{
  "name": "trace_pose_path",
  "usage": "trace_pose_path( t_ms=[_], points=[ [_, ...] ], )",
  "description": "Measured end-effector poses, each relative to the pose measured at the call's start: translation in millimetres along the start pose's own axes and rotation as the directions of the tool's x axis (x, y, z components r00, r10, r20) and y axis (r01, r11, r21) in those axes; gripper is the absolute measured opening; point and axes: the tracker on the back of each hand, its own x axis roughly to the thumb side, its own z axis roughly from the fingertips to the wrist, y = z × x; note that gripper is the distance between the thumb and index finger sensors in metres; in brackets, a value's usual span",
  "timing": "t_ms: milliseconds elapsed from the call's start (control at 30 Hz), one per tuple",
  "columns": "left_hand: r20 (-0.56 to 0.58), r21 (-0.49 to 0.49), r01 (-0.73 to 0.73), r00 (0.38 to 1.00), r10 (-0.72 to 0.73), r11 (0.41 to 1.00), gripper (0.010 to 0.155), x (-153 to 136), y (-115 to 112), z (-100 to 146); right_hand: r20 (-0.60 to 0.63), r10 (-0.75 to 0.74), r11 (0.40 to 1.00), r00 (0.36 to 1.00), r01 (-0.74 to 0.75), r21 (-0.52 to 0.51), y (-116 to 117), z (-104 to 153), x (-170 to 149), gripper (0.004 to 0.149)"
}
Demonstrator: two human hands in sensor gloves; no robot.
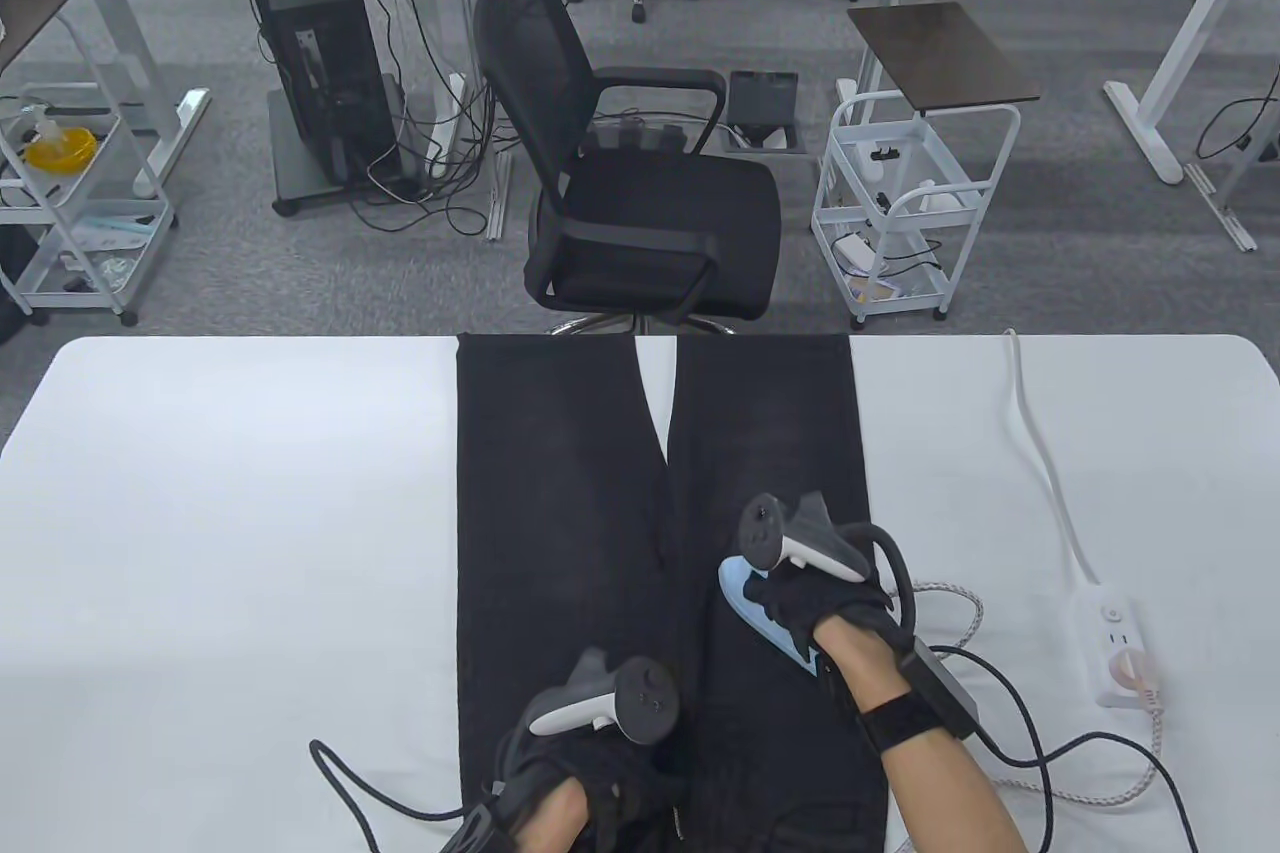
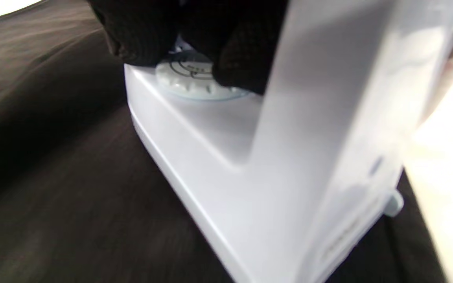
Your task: Iron trousers with electric iron on table
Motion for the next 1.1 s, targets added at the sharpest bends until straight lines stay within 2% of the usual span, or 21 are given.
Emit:
trace_pose_path(
  t_ms=[33,200,333,467,567,667,833,900,1000,1033,1100],
  points=[
    [0.0,-0.001,0.0,1.0,0.0,1.0,0.099,0.0,0.0,-0.1,-0.052,0.028,0.999,0.998,-0.03,-0.045,-3.8,-8.5,-4.2,0.057],
    [0.001,-0.001,0.002,1.0,-0.002,1.0,0.099,0.5,-0.1,0.0,-0.175,-0.047,0.998,0.983,0.039,-0.046,-12.8,-32.2,-17.9,0.058],
    [-0.002,-0.002,0.004,1.0,-0.004,1.0,0.1,1.0,0.0,-0.2,-0.183,-0.087,0.996,0.979,0.086,-0.015,-13.7,-34.1,-21.1,0.057],
    [-0.016,0.0,-0.006,1.0,0.006,1.0,0.101,2.0,0.0,-0.6,-0.163,-0.136,0.986,0.977,0.15,0.078,-10.7,-25.0,-20.5,0.055],
    [-0.024,0.001,-0.004,1.0,0.004,1.0,0.101,2.7,0.3,-0.7,-0.088,-0.11,0.984,0.99,0.122,0.133,-4.5,-4.2,-10.8,0.055],
    [-0.022,0.0,-0.002,1.0,0.002,1.0,0.101,2.7,0.0,-0.7,0.026,-0.057,0.99,0.998,0.053,0.131,7.5,24.3,2.1,0.055],
    [-0.015,0.0,-0.005,1.0,0.005,1.0,0.103,2.0,-1.0,-0.4,0.213,0.028,0.992,0.977,-0.053,0.115,34.1,94.3,21.7,0.055],
    [-0.013,0.0,-0.009,1.0,0.009,1.0,0.103,1.9,-1.3,-0.3,0.26,0.088,0.992,0.962,-0.109,0.067,46.4,121.2,27.4,0.055],
    [-0.013,0.0,-0.009,1.0,0.009,1.0,0.103,2.0,-1.5,-0.1,0.322,0.101,0.989,0.941,-0.13,0.069,59.7,154.7,27.7,0.056],
    [-0.012,0.001,-0.01,1.0,0.01,1.0,0.103,1.9,-1.7,0.0,0.304,0.094,0.993,0.948,-0.112,0.041,63.0,164.0,25.3,0.056],
    [-0.008,0.003,-0.016,1.0,0.016,1.0,0.105,1.8,-2.0,0.1,0.357,0.16,0.987,0.92,-0.142,-0.074,67.8,175.0,25.7,0.057]
  ],
)
